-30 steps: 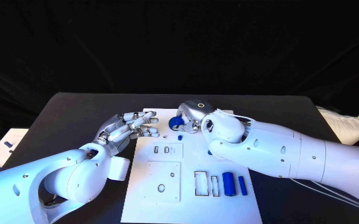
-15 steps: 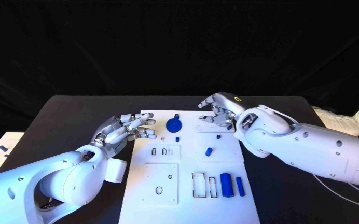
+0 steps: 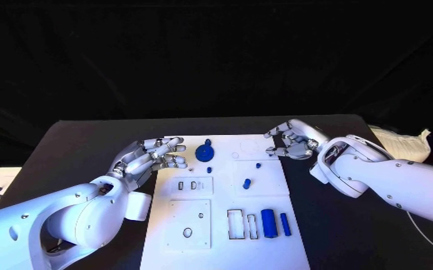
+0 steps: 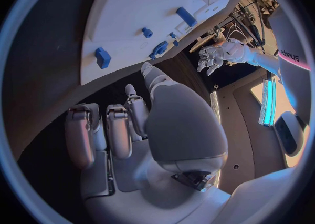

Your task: Assemble the parts on the task board

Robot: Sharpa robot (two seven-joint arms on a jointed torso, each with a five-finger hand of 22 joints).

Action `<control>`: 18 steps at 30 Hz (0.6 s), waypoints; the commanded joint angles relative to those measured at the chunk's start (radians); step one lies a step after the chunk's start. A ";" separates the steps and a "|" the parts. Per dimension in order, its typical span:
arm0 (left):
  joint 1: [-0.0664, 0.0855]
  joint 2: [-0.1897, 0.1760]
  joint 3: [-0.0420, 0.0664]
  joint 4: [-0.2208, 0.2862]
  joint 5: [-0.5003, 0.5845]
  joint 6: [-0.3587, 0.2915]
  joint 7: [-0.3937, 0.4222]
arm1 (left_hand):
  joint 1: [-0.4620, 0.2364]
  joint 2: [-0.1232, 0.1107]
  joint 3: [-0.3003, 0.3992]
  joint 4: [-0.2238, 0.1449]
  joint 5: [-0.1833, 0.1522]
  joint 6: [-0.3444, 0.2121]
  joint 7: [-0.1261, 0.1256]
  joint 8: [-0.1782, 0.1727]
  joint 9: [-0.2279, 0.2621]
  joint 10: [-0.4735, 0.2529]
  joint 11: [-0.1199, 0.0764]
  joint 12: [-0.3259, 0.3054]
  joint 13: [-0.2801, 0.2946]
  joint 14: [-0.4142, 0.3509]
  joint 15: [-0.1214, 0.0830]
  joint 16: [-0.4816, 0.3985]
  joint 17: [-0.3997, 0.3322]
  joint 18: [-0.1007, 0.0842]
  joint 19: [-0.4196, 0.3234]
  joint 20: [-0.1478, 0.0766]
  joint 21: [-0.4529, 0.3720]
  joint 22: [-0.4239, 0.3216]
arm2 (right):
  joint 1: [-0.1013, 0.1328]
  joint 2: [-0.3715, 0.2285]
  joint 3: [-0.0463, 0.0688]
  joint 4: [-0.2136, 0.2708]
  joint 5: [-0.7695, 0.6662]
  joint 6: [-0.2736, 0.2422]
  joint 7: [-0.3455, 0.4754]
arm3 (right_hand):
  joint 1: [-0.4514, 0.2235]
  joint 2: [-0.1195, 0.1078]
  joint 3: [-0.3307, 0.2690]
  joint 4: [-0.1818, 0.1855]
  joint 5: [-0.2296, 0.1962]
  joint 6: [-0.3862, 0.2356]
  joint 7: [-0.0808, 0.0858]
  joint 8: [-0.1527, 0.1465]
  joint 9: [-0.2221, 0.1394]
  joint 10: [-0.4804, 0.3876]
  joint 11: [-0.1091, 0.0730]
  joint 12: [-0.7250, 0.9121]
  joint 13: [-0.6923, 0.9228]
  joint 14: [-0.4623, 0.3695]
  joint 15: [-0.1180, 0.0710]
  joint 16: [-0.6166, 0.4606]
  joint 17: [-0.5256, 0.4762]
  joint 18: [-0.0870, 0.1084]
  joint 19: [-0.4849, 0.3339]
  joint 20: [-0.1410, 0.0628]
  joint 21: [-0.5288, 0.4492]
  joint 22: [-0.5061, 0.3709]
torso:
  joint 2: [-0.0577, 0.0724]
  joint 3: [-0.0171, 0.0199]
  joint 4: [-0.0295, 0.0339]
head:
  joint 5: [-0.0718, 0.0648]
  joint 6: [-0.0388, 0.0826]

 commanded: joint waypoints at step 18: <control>0.001 0.002 0.000 -0.009 0.001 0.024 0.008 | 0.005 -0.002 -0.001 -0.007 -0.007 0.005 0.000 -0.005 -0.001 0.005 0.004 -0.005 -0.001 0.004 -0.002 -0.007 0.002 0.008 -0.007 -0.002 0.007 0.002 | -0.031 0.040 0.001 -0.106 -0.020 0.043 0.019 | 0.007 0.005 -0.006 -0.008 0.013 0.001 0.002 0.003 0.000 -0.003 0.002 0.001 0.068 0.105 0.004 0.007 0.256 -0.009 0.049 0.005 -0.001 0.170 | -0.001 -0.0029 0.0017 | 0.000 -0.010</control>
